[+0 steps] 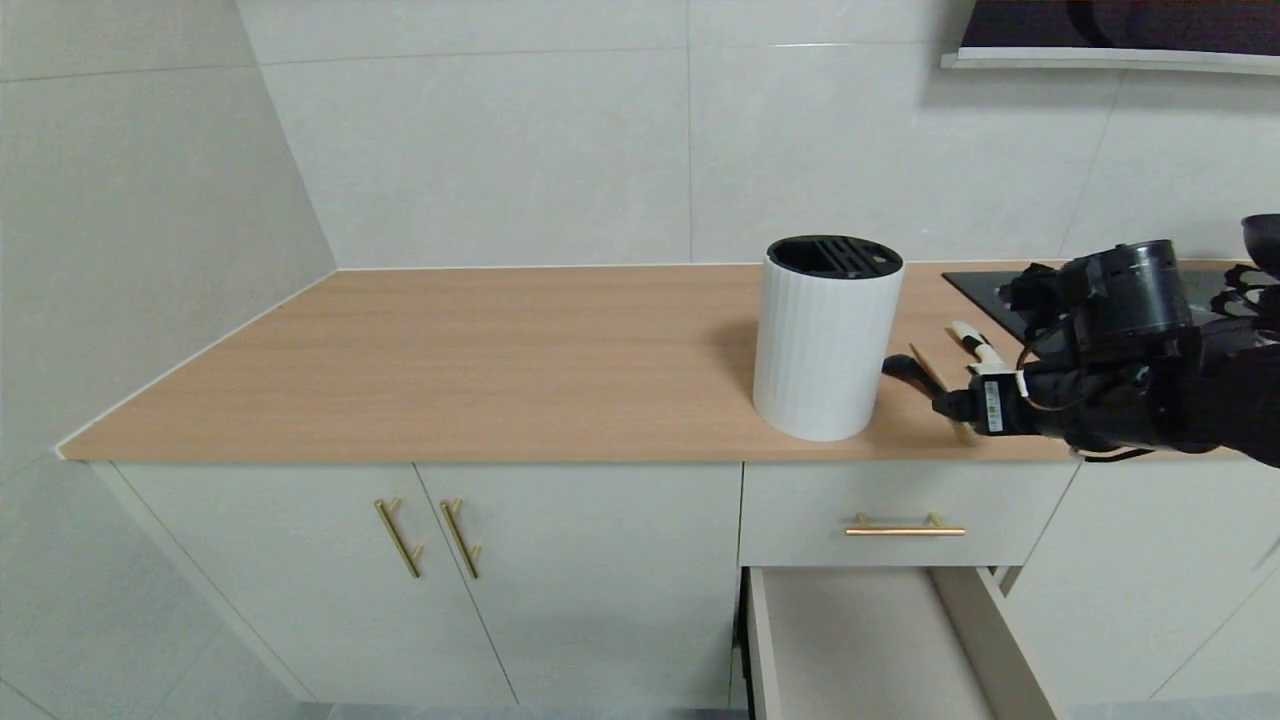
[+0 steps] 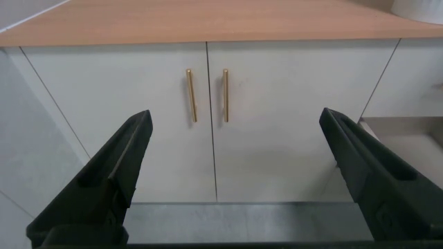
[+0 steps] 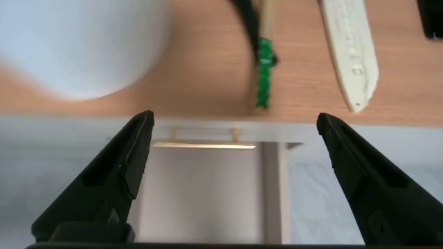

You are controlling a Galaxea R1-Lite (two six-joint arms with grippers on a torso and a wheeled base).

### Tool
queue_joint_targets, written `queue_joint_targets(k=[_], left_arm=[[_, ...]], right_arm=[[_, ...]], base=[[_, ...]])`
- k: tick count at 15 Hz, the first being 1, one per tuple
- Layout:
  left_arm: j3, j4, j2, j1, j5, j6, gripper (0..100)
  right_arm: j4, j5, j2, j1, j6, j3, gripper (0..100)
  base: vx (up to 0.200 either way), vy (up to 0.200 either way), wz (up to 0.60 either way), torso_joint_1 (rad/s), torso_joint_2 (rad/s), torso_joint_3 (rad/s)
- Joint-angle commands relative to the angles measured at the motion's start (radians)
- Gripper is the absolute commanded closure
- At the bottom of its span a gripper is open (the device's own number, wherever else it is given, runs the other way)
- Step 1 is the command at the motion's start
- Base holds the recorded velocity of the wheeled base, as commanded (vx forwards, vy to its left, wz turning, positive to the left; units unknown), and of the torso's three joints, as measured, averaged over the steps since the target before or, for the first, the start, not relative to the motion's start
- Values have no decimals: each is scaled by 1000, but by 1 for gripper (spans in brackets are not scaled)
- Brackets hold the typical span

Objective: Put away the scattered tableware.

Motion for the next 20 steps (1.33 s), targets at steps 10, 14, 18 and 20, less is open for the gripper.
queue_joint_targets(k=[10,14,18,20], left_arm=[[0,0,0,0,0,0,0],[0,0,0,0,0,0,0],[0,0,0,0,0,0,0],[0,0,0,0,0,0,0]], right_arm=[[-138,-7,221,-85,28,-48,0],[-145,-5,231,-98,38,-62,0],[-145,-5,247,-98,69,-80,0],[-145,-5,254,-98,69,-80,0]], base=[[0,0,0,0,0,0],[0,0,0,0,0,0],[0,0,0,0,0,0],[0,0,0,0,0,0]])
